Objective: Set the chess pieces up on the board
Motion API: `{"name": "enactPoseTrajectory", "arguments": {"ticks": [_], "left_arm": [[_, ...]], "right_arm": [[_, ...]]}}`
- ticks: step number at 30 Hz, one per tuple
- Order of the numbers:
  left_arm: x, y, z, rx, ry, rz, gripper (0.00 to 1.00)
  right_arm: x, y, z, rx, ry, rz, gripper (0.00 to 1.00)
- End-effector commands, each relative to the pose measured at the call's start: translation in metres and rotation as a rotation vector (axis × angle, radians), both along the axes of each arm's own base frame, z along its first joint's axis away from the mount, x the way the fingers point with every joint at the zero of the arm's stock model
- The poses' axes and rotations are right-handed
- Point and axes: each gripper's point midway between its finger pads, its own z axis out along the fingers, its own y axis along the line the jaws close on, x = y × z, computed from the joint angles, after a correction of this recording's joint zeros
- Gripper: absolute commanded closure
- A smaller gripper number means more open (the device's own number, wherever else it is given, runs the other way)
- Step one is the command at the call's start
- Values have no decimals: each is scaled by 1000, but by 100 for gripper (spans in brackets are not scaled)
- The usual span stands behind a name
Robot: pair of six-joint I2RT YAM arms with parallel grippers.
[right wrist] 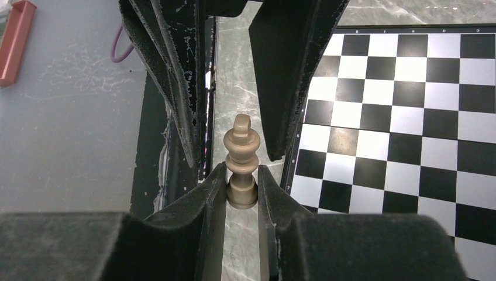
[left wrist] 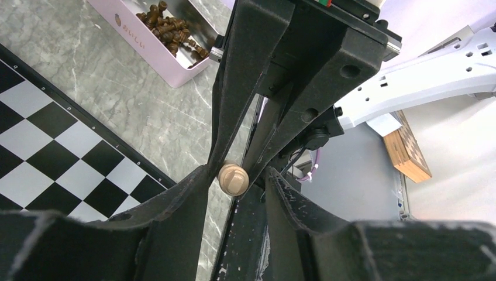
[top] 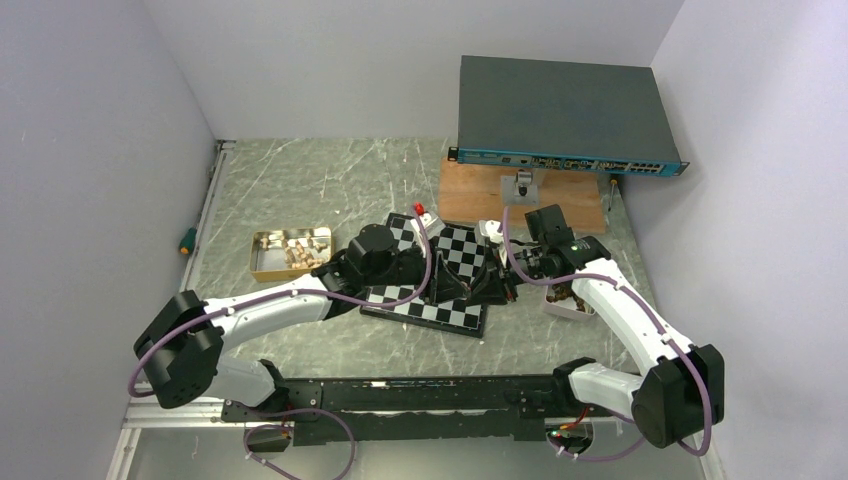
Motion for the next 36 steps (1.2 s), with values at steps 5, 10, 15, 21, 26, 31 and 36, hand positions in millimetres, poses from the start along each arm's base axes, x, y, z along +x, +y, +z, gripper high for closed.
{"name": "enactPoseTrajectory", "arguments": {"ticks": [5,10,15,21,26,31,36], "left_arm": [[-3,-8,25,-65,-44,-44,74],[-3,-7,24,-67,-43,-42,100],[2,2,25,-54,-61,22,100],[18,30,14,27,-49,211,100],[49,78,-16,214,21,509,100],[83,126,-46,437,79,800,100],[110,149,-58,592,49,937,100]], "right_arm": [[4,6,18,49,-58,32,95],[5,6,18,48,-60,29,94],[7,6,17,41,-59,10,46],[13,-1,16,-9,-113,-34,5],[22,-11,11,-72,-164,-98,1],[30,-18,8,-110,-191,-139,1],[34,-22,4,-134,-200,-155,1]]}}
